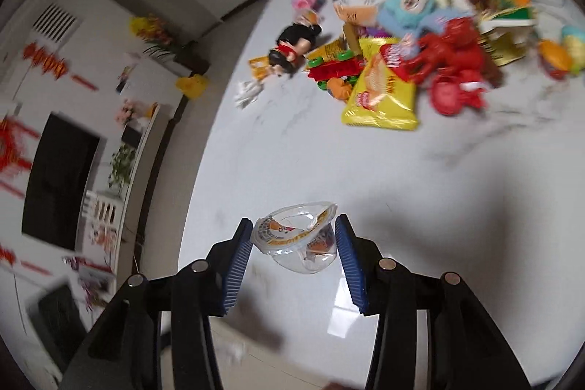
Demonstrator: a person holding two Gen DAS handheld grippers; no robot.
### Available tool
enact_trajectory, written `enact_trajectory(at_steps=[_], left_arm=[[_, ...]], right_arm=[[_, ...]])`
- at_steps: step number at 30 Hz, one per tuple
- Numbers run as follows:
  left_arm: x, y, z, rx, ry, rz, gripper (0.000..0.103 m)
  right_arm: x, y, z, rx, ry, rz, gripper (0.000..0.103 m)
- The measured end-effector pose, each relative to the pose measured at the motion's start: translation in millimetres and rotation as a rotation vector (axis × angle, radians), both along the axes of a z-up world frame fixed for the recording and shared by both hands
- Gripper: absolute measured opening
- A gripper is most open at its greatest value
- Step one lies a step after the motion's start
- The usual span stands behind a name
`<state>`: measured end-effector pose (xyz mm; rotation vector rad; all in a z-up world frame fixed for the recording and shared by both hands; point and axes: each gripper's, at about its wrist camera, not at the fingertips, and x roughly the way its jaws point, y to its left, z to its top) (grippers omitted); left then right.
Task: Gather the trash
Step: 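Release the tissue and plastic wrapper into the cardboard box with both grippers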
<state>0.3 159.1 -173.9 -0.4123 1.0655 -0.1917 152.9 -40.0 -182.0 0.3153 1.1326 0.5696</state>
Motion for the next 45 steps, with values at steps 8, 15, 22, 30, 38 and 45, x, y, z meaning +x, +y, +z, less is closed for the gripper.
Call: enact_trajectory(at_steps=[8, 15, 22, 30, 38, 45], left_arm=[[-38, -63, -7, 0.038, 0.028, -0.152, 0.033], [-87, -116, -110, 0.052, 0.263, -0.290, 0.033], [-73, -152, -262, 0.118, 0.417, -0.217, 0.034], [-60, -158, -385, 0.256, 0.601, -0.093, 0.064], [-71, -143, -343, 0.222, 0.587, -0.094, 0.074], [-87, -120, -212, 0.144, 0.456, -0.143, 0.078]], right_arm=[[-117, -77, -17, -0.106, 0.018, 0.086, 0.046], [-186, -124, -118, -0.199, 0.171, 0.027, 0.046], [-194, -152, -256, -0.289, 0.311, -0.097, 0.047], [-166, -147, -358, -0.451, 0.339, -0.087, 0.080], [-162, -154, -324, -0.445, 0.320, -0.063, 0.084], [-171, -137, -204, -0.350, 0.203, 0.042, 0.091]])
